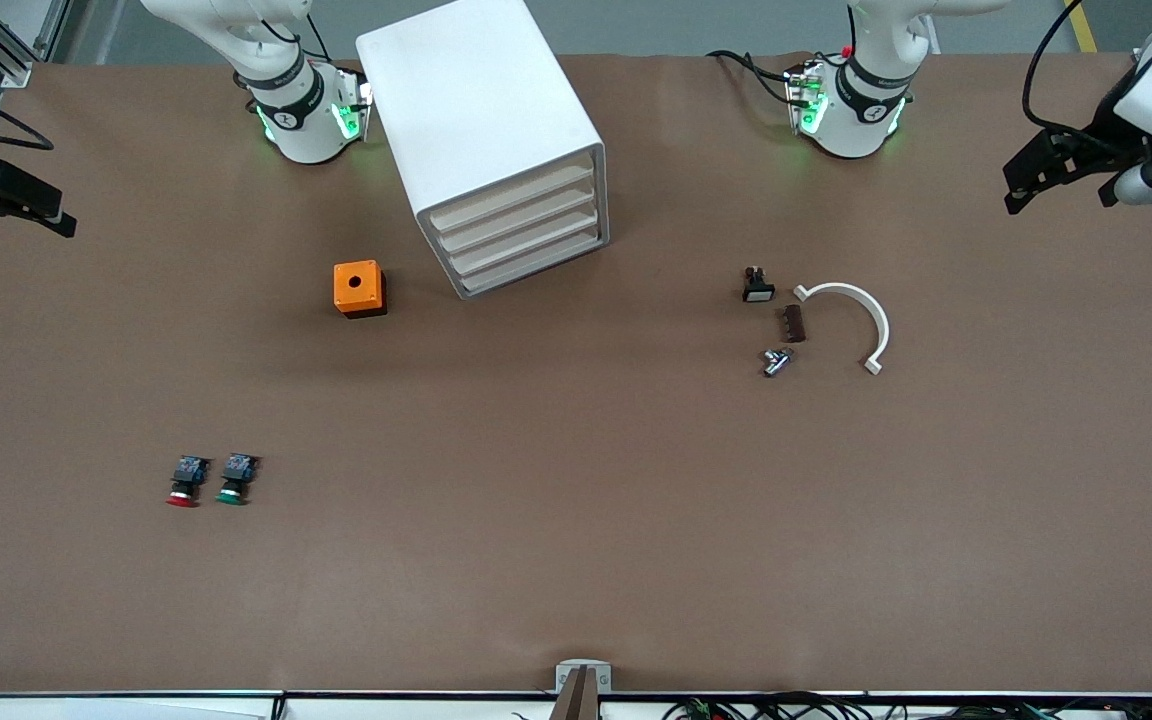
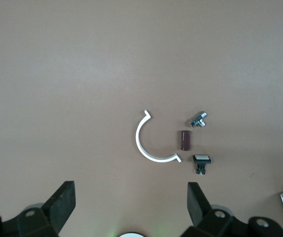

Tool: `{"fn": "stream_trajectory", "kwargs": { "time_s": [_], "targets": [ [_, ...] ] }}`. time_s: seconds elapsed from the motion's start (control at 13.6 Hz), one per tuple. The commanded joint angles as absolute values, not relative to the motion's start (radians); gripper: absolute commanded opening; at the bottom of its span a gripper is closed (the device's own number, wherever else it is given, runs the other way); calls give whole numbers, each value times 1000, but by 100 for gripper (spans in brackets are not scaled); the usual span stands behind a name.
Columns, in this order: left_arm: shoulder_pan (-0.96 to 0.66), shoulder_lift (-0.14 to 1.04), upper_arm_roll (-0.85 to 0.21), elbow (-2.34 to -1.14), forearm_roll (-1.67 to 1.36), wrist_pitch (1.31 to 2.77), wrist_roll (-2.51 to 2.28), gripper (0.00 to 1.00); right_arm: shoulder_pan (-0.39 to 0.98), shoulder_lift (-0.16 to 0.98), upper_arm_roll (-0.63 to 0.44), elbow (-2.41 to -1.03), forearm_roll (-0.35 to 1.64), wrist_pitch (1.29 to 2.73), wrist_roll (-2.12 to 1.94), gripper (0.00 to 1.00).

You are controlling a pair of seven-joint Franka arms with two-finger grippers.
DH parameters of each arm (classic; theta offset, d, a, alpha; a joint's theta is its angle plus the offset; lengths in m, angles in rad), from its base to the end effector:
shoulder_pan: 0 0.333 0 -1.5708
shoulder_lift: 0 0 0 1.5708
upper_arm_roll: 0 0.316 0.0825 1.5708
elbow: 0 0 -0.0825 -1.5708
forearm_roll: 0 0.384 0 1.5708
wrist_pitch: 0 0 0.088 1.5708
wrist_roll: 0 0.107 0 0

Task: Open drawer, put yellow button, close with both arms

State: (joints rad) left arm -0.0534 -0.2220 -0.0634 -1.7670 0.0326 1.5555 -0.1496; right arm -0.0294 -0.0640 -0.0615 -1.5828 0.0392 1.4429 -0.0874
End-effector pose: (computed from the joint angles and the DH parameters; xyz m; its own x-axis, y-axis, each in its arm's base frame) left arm 0.4786 -0.0562 0.6456 0.9993 0.0346 0.0169 0.0353 -0.9984 -0.0445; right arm 0.5191 -0.0439 0.6427 0.9974 0.0021 -0.0718 -0.0015 -0.9988 -0.0495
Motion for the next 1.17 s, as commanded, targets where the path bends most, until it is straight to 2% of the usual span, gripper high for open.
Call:
{"fn": "stream_trajectory", "kwargs": {
  "time_s": [0.0, 0.73, 1.1],
  "targets": [
    [-51, -253, -64, -1786, -15, 1523, -129, 100, -26, -103, -69, -1609, 35, 1448, -95, 100],
    [-49, -244, -63, -1720, 38, 1459, -101, 100, -41, -103, -61, -1620, 2, 1506, -74, 100],
    [-48, -193, -58, -1658, 37, 1457, -107, 100, -35, -103, -58, -1620, 2, 1537, -54, 100]
  ]
}}
